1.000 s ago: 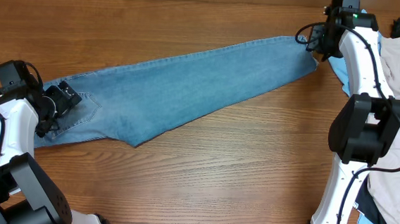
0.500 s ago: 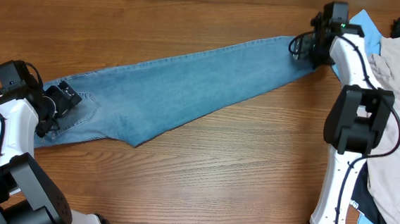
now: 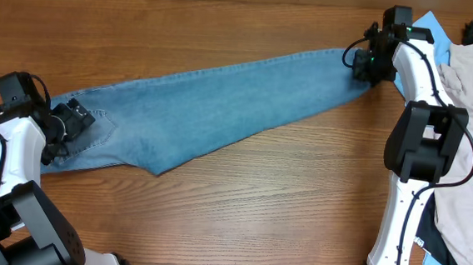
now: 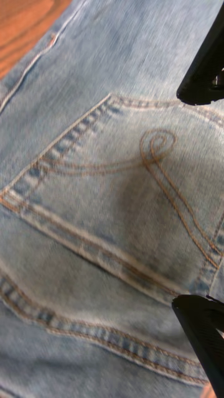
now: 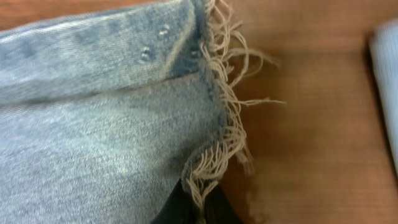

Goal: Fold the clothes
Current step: 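Carry the hems leftward with the right gripper, folding legs toward the waist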

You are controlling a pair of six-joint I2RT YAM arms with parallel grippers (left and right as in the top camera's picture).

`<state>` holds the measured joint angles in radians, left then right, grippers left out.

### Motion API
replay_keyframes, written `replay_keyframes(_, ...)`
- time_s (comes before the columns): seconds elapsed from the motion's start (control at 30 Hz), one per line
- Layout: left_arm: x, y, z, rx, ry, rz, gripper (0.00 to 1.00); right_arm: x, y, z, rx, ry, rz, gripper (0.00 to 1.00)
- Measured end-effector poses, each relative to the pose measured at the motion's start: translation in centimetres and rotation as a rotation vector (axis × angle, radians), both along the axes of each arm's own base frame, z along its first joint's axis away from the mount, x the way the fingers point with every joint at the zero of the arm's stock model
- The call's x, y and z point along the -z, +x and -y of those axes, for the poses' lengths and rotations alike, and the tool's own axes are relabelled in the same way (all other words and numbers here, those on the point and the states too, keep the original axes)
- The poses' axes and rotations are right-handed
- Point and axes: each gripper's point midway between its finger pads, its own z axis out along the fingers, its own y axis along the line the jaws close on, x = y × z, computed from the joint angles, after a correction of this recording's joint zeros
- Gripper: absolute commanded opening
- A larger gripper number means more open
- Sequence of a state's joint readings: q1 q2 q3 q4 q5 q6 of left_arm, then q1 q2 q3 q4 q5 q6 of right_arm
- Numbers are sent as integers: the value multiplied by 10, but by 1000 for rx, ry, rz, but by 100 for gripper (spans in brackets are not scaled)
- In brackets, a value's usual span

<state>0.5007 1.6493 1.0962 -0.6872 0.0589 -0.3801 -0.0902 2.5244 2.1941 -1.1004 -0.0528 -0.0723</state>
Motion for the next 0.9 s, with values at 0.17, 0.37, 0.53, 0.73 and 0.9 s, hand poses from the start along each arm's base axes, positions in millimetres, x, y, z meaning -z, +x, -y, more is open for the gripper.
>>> replay_keyframes(0.17,6,-10,-7,-9,46,-46,100,-2,-56,25,181,-125,-221,4)
replay_keyframes(0.37,17,-3,-19,25,107,-58,100,-4,-101,76,394,-178,-371,4)
replay_keyframes(0.53,34,-4,-14,65,78,-94,100,-2,-110,95,439,-80,-387,4)
replay_keyframes(0.73,34,-2,-14,73,79,-89,100,-5,-108,81,354,-12,-387,4)
replay_keyframes(0.9,34,0,-13,77,72,-79,100,-30,-101,6,184,6,-366,4)
